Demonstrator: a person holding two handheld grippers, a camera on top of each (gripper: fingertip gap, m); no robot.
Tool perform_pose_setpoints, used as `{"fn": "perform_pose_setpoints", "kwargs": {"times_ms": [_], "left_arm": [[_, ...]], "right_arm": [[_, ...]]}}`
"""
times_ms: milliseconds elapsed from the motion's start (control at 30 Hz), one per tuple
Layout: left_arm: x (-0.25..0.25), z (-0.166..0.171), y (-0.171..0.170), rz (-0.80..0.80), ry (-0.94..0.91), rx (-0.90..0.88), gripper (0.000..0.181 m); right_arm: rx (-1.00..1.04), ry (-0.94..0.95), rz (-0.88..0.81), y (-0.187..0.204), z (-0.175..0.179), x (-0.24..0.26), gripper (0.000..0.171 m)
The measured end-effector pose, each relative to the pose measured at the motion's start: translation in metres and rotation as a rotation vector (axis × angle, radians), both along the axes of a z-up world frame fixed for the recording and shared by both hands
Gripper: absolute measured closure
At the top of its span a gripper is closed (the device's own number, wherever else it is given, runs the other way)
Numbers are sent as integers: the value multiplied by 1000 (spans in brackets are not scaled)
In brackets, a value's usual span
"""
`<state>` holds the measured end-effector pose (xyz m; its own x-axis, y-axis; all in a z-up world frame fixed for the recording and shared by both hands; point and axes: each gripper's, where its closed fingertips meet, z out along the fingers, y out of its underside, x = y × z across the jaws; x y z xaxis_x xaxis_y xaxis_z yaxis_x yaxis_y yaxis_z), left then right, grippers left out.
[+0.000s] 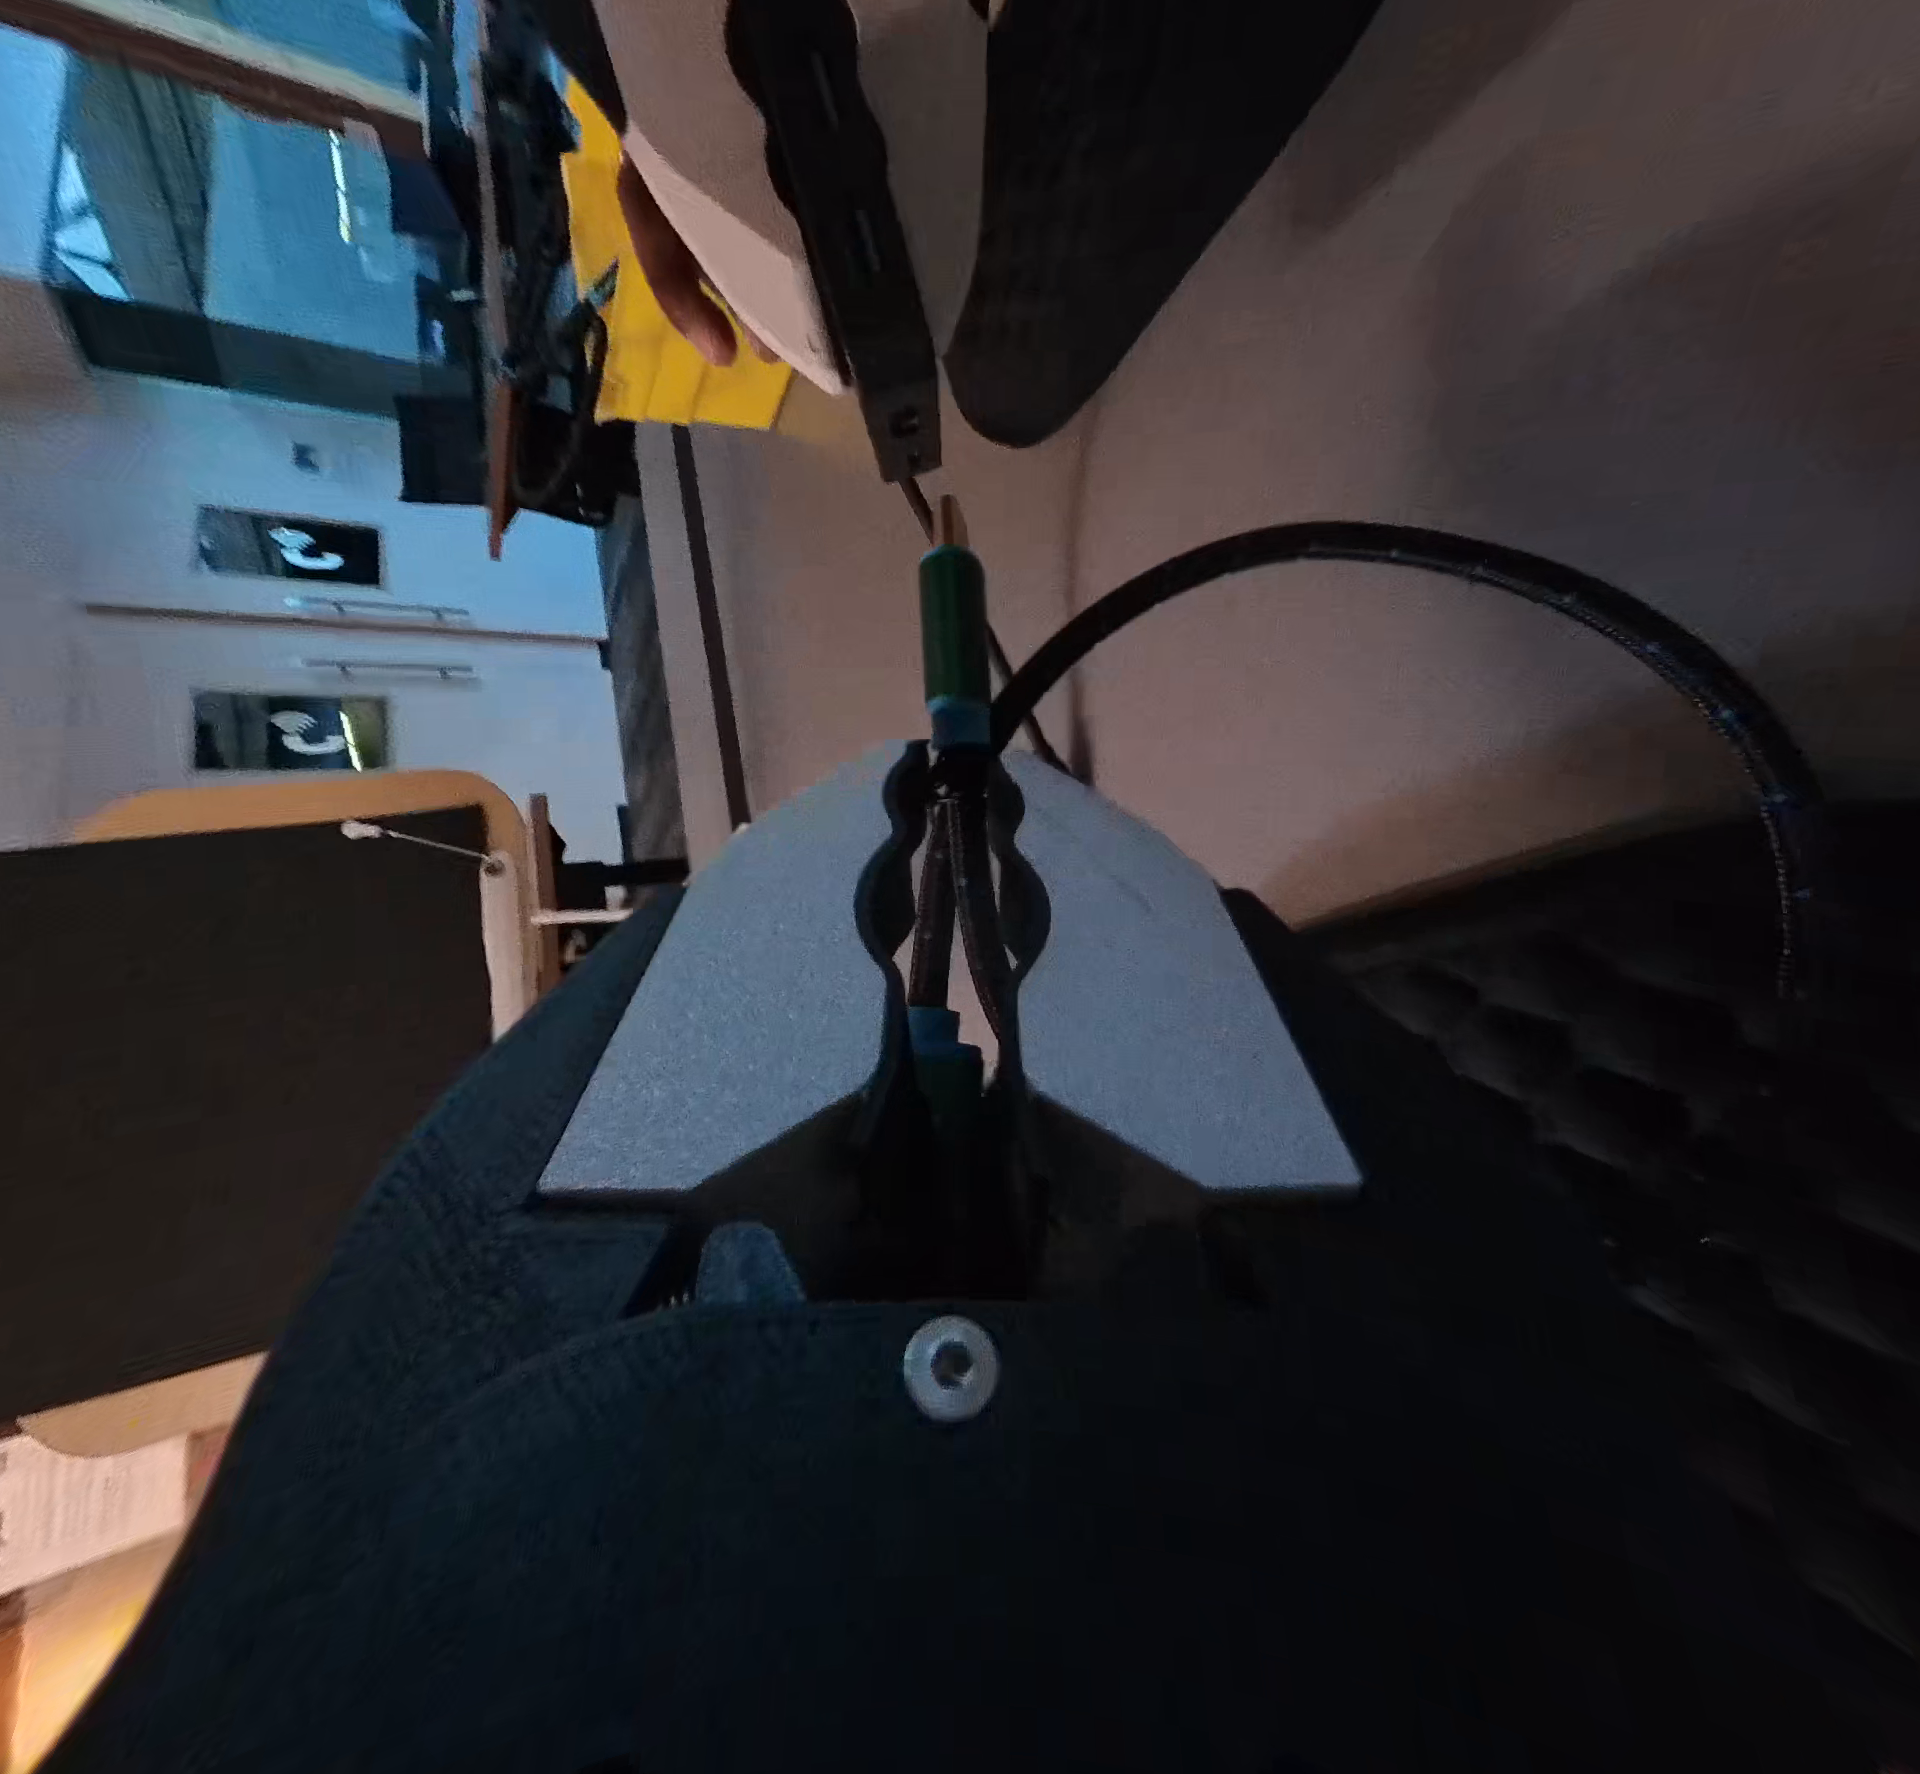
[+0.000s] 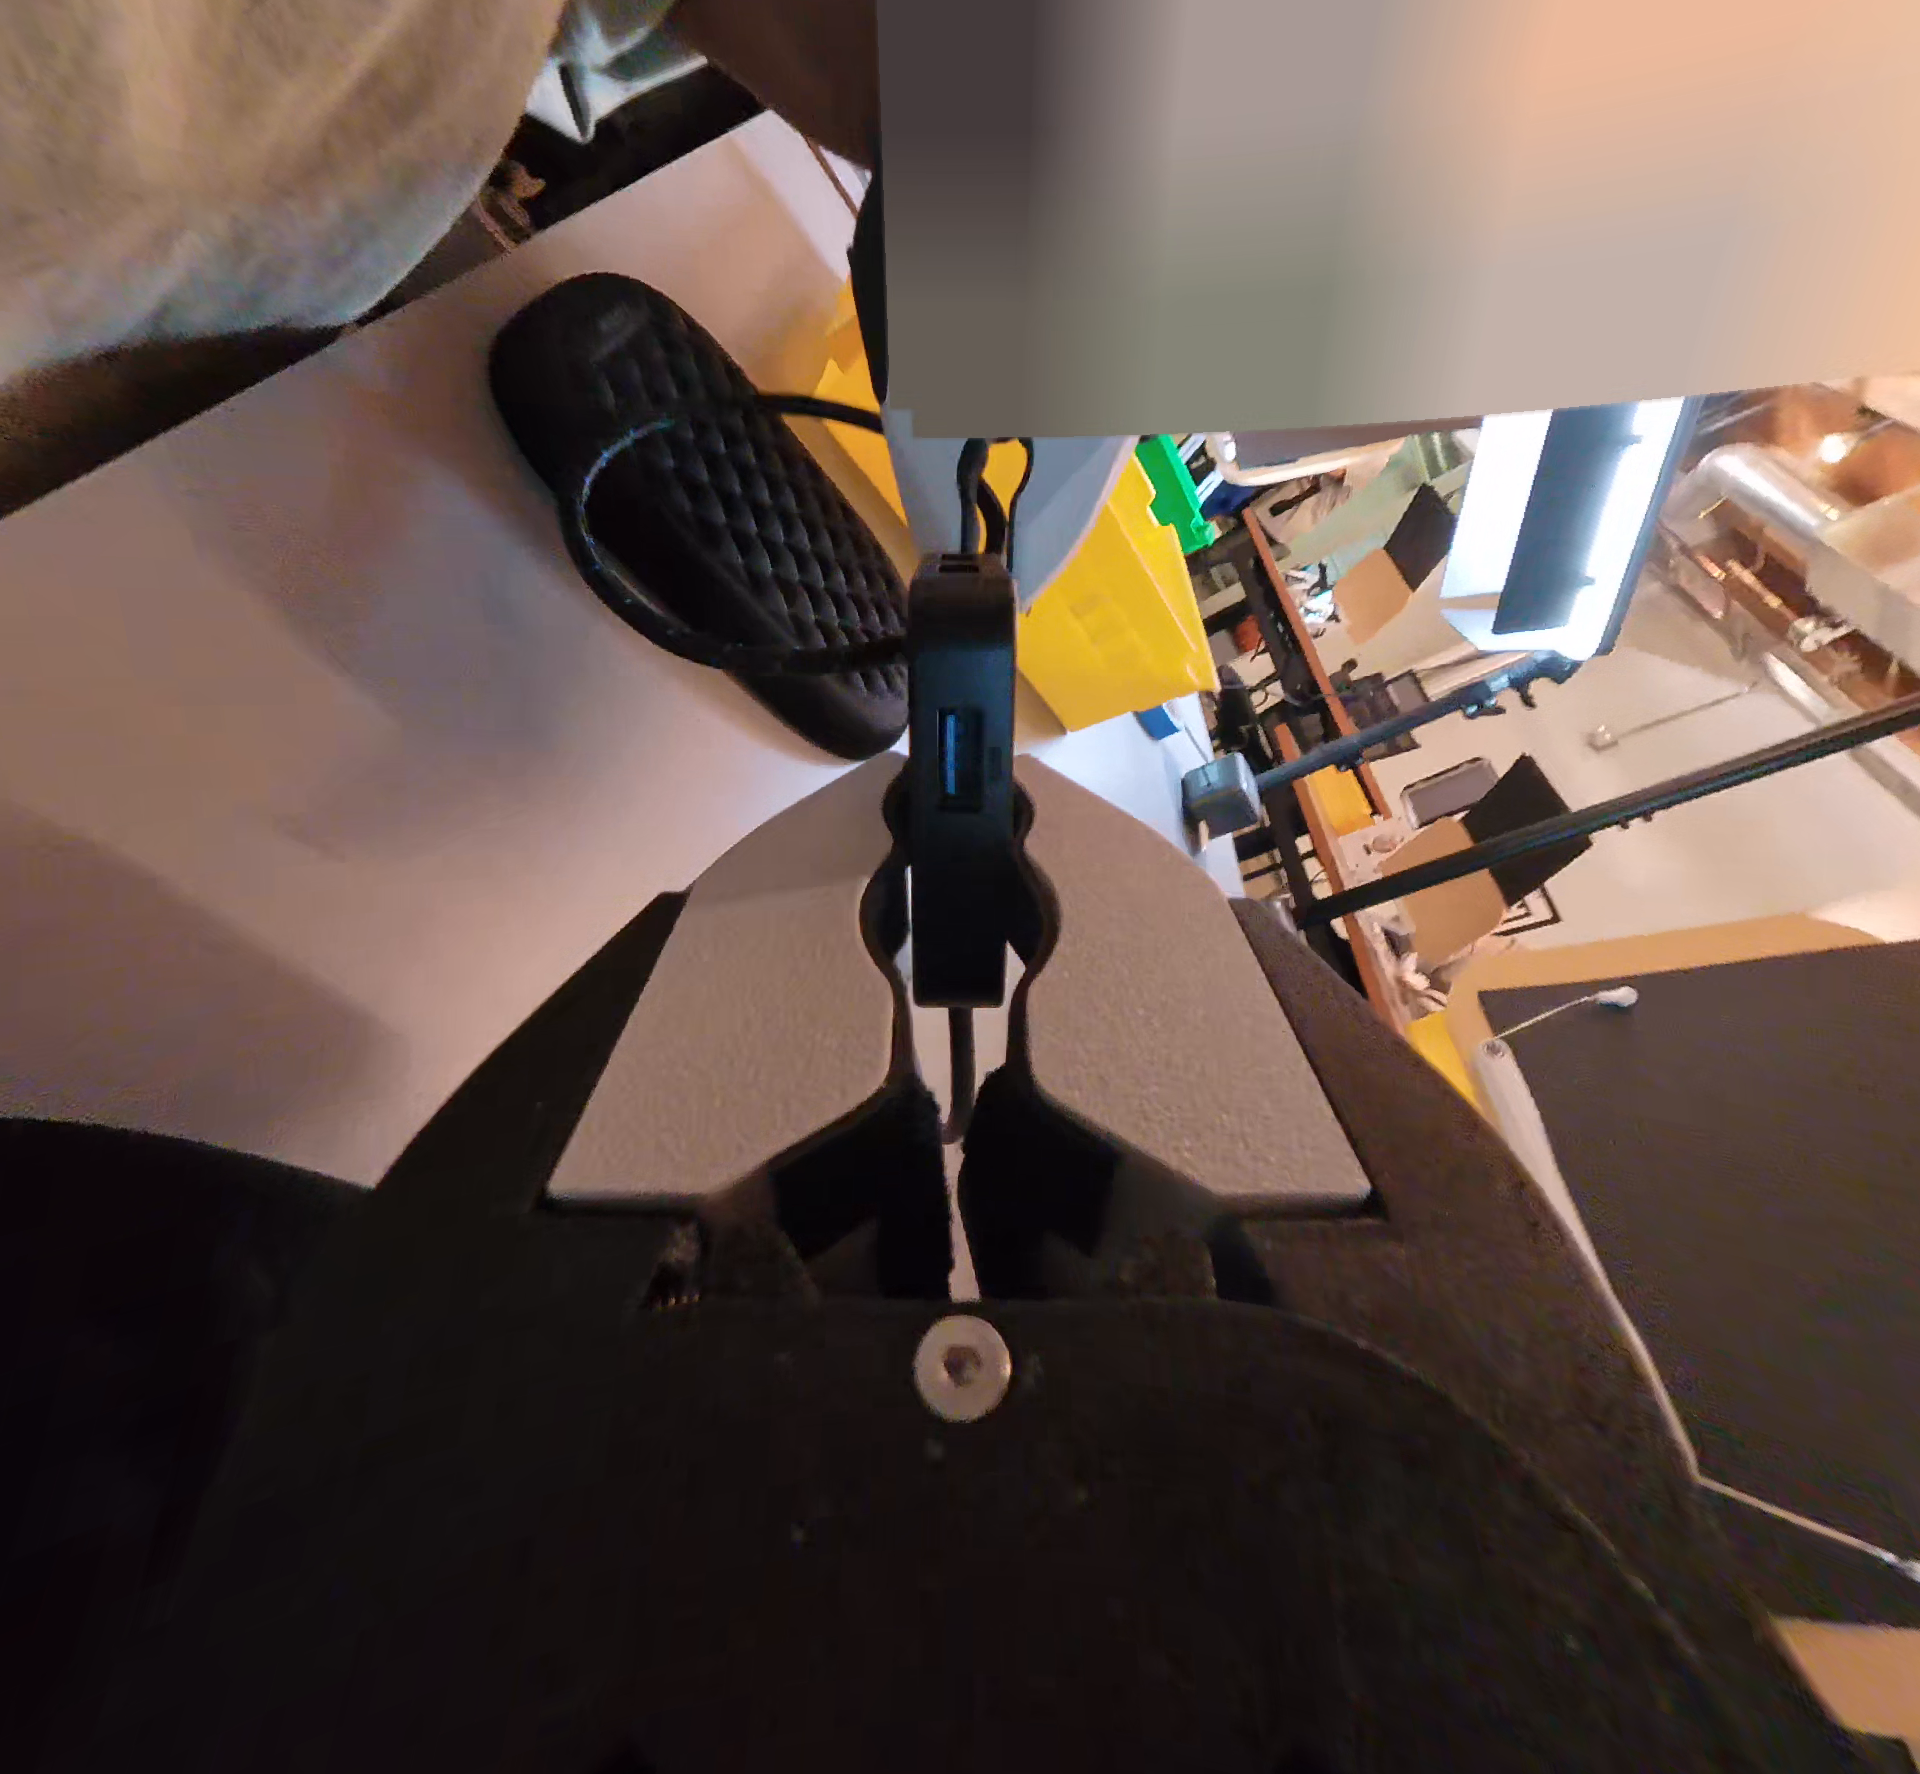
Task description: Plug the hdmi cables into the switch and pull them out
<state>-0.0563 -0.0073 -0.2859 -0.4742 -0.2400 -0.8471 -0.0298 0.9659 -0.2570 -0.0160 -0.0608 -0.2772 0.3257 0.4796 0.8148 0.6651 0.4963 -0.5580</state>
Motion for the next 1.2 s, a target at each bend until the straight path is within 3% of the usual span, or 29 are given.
{"fn": "perform_pose_setpoints", "kwargs": {"times_ms": [100, 267, 367, 1200], "left_arm": [[2, 8, -6, -60, -33, -24, 171], [5, 24, -10, -72, -16, -133, 171], [7, 36, -21, -99, -39, -219, 170], [8, 6, -13, 107, 31, -182, 171]], "right_arm": [[45, 9, 23, -5, 9, -8, 157], [95, 240, 89, -18, 41, -10, 157], [99, 289, 92, -20, 46, -6, 157], [33, -59, -11, 2, 11, -8, 158]]}}
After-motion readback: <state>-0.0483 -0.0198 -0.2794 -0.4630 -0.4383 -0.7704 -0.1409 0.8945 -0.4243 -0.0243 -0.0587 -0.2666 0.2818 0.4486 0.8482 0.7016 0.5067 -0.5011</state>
